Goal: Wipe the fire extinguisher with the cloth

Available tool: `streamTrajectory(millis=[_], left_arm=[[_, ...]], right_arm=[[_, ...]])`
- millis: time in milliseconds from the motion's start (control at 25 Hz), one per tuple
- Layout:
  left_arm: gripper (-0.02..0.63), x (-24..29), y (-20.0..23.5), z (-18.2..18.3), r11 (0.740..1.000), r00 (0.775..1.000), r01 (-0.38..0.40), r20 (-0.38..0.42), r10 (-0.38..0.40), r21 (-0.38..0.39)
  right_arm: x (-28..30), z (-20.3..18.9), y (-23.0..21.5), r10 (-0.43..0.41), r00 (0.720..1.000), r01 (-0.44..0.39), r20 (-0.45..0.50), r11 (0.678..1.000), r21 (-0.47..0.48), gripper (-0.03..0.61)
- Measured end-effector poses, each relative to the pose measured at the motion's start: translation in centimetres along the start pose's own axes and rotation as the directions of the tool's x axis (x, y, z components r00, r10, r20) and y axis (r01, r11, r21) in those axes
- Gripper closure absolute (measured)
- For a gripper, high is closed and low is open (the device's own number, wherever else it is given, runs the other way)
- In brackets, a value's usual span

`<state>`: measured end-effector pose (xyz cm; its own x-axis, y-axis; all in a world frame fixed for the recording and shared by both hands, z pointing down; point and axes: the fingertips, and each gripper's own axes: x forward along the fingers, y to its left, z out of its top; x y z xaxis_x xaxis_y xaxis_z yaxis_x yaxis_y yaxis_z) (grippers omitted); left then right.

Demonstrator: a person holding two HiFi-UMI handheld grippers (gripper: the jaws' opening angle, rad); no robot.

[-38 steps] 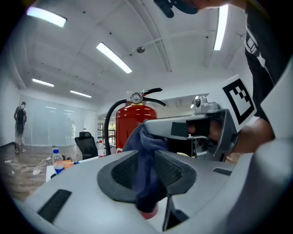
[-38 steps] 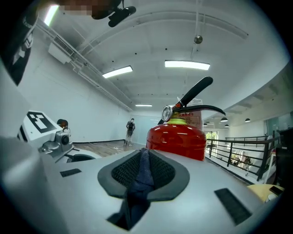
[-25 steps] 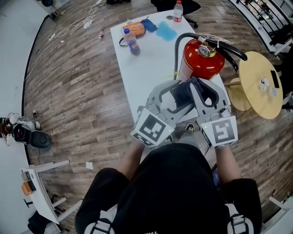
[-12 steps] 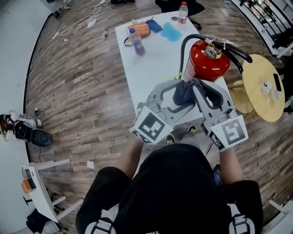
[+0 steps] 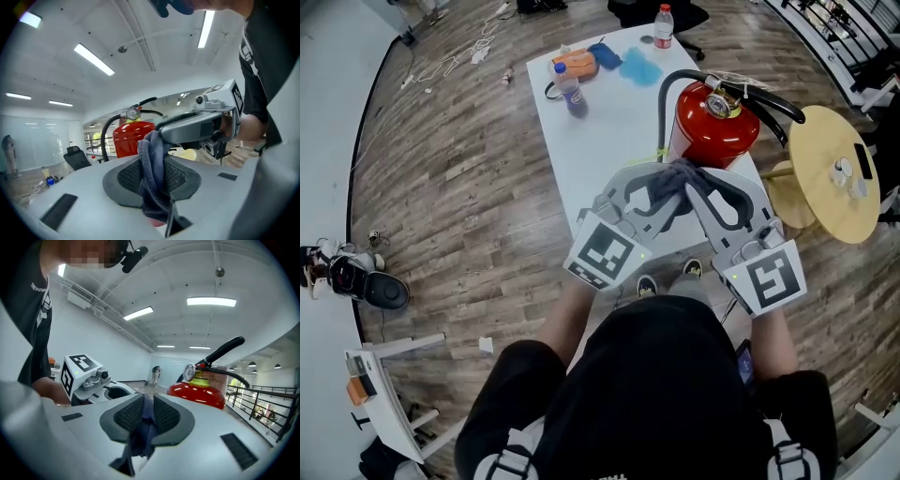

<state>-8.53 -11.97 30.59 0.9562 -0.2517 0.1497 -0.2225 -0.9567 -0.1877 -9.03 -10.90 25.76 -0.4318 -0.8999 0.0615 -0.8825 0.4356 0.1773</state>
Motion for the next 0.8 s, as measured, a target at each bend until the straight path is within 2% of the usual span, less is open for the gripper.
streamTrajectory(millis=[80, 160, 240, 360, 520, 640, 720, 800], left_arm=[[0.511, -0.5, 2.1, 0.1, 0.995, 0.998, -0.061, 0.01, 0.062, -0.075], [0.511, -0.7, 4.3, 0.9, 0.986, 0.992, -0.124, 0.019, 0.127, -0.115], [0.511, -0.4, 6.1, 2.1, 0.977, 0.982, -0.185, 0.011, 0.187, -0.11], [0.511, 0.8, 8.2, 4.1, 0.96, 0.965, -0.26, -0.012, 0.26, -0.101], [0.511, 2.2, 8.8, 4.8, 0.945, 0.948, -0.317, -0.061, 0.313, -0.077], [0.514, 2.3, 8.3, 2.9, 0.937, 0.935, -0.343, -0.126, 0.332, -0.073], [0.514, 2.8, 7.2, -0.7, 0.931, 0.916, -0.359, -0.218, 0.337, -0.068], [0.514, 3.3, 5.9, -4.8, 0.92, 0.896, -0.378, -0.289, 0.336, -0.101]], right_arm=[[-1.4, 0.2, -1.4, -0.047, 0.999, 0.047, 0.013, 0.999, 0.009, 0.508], [-2.9, -0.3, -3.1, -0.072, 0.997, 0.072, 0.024, 0.997, -0.002, 0.508], [-4.2, -0.9, -5.0, -0.108, 0.993, 0.109, 0.043, 0.994, -0.002, 0.508], [-5.5, -1.7, -8.0, -0.183, 0.981, 0.18, 0.063, 0.982, 0.049, 0.508], [-6.3, -3.3, -9.8, -0.155, 0.987, 0.145, 0.052, 0.977, 0.157, 0.508], [-7.0, -4.2, -10.1, -0.109, 0.993, 0.099, 0.05, 0.979, 0.176, 0.508], [-7.3, -4.8, -10.2, -0.079, 0.996, 0.07, 0.045, 0.981, 0.18, 0.508], [-7.7, -5.4, -10.2, -0.059, 0.998, 0.052, 0.035, 0.982, 0.18, 0.508]])
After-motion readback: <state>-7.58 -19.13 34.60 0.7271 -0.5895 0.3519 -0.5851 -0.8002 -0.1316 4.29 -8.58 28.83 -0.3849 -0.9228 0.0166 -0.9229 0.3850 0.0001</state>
